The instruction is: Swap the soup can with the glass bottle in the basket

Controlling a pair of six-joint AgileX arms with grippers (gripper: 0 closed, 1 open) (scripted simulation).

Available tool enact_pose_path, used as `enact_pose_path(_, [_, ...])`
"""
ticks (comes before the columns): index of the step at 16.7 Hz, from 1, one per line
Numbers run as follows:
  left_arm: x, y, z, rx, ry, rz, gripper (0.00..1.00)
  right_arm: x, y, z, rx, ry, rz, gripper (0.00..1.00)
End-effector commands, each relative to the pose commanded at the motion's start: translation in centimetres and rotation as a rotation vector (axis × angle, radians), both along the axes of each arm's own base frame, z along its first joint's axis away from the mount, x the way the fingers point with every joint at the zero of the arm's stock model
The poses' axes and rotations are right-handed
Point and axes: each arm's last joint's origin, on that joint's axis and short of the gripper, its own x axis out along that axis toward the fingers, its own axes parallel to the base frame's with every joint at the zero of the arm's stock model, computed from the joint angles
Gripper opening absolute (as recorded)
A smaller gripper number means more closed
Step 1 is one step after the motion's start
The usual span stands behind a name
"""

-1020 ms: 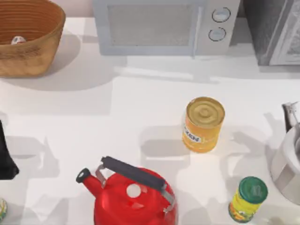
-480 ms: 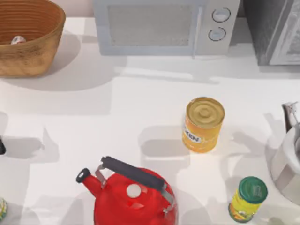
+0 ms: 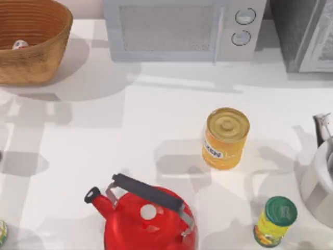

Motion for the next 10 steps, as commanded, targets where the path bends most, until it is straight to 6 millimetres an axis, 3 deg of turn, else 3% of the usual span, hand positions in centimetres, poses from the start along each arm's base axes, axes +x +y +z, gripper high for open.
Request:
enact_pose_path(3, [6.9,0.6,1.7,-0.006,0.162,-0.013,1.0,0.0,0.0,0.0,0.0,0.0,0.0,1.0])
enact_pose_path(5, [11.9,1.0,1.4,-0.012,0.273,-0.022,1.0,0.0,0.0,0.0,0.0,0.0,0.0,1.0])
enact_pose_path(7, [16.6,1.6,0.0,-0.019,0.382,-0.029,1.0,0.0,0.0,0.0,0.0,0.0,0.0,1.0])
enact_pose_path(10, [22.7,2.4,-3.6,-0.032,0.532,-0.038,1.0,0.0,0.0,0.0,0.0,0.0,0.0,1.0])
